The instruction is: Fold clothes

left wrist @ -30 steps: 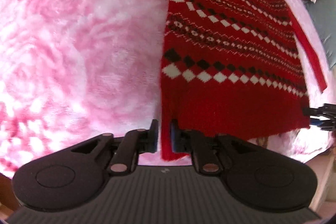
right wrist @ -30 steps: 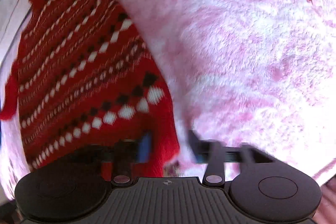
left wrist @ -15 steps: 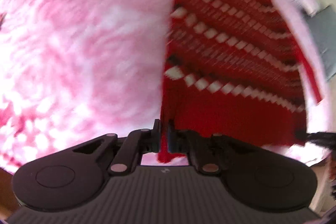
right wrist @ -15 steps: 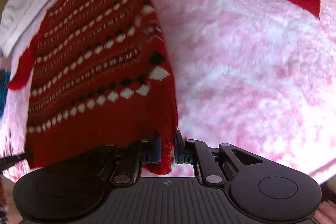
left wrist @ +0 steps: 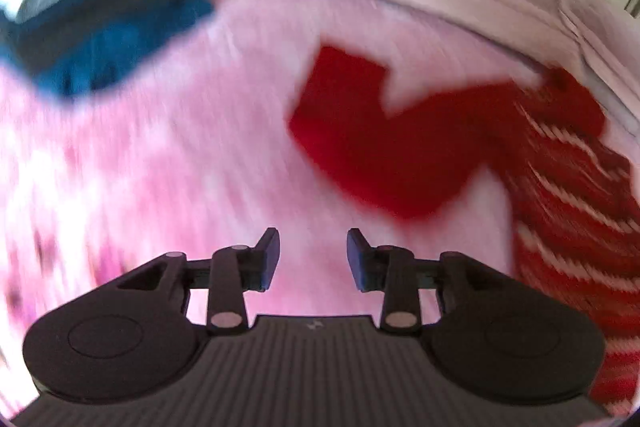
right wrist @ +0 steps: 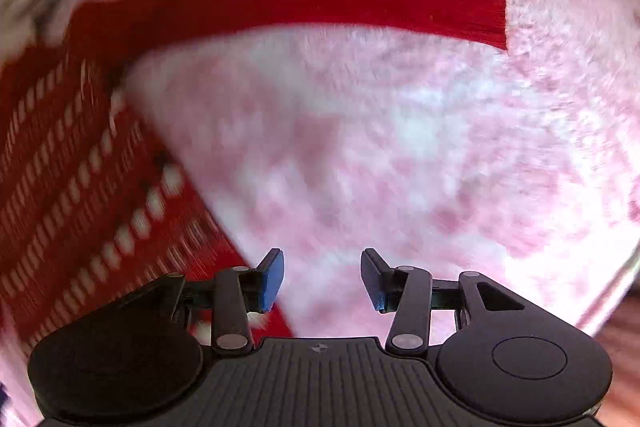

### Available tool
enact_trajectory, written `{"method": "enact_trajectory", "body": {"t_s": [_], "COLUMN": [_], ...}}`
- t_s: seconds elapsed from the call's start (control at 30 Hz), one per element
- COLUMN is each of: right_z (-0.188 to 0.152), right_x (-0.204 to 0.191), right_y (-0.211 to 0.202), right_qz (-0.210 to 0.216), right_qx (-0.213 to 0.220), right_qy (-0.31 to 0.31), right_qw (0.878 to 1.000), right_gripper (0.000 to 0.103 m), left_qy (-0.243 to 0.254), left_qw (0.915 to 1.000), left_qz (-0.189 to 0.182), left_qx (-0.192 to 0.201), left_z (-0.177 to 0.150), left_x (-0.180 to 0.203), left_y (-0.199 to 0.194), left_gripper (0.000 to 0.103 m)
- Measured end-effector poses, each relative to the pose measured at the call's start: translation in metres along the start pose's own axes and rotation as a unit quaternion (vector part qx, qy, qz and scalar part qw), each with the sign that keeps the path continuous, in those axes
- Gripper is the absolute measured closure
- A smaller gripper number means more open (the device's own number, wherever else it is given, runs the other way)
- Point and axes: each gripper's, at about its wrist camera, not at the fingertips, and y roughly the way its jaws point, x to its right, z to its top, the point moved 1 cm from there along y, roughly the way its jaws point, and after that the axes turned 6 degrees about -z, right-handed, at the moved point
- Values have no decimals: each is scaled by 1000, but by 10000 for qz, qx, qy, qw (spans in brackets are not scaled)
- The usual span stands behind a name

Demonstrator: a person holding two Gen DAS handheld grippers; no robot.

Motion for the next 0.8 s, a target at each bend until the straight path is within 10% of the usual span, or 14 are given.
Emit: {"method": "enact_trajectory", "body": {"t_s": [0.23,0.3,0.57,0.7,0.8], "right_z": [-4,-11,-19,-12,-12], "right_x": [-62,-68,-71,-74,-78], "right_y": [9,17,30,37,40], "right_qz": [-60,-161,-207,-257,-328], "right_qx": [181,118,-91,-143,-120], "right_qy": [-857,-937,-822,-763,-811], "right_qw": [9961,9954,9964,9967,9961], "right_gripper": [56,56,56,56,56], "left_qy": [-1201,-1389,-2308,-2692,-2655], "left_qw": [9914,9854,9684,9581,9606], "left_qz": [-445,-696,-947,-453,274], "left_qx": [-271,-693,-38,873,780], "left_z": [77,76,77,124,139], "left_x": [-24,-25,-42,-59,-71], "left_y": [83,100,-15,-51,-34], "left_gripper": [65,98,99,90,79]}}
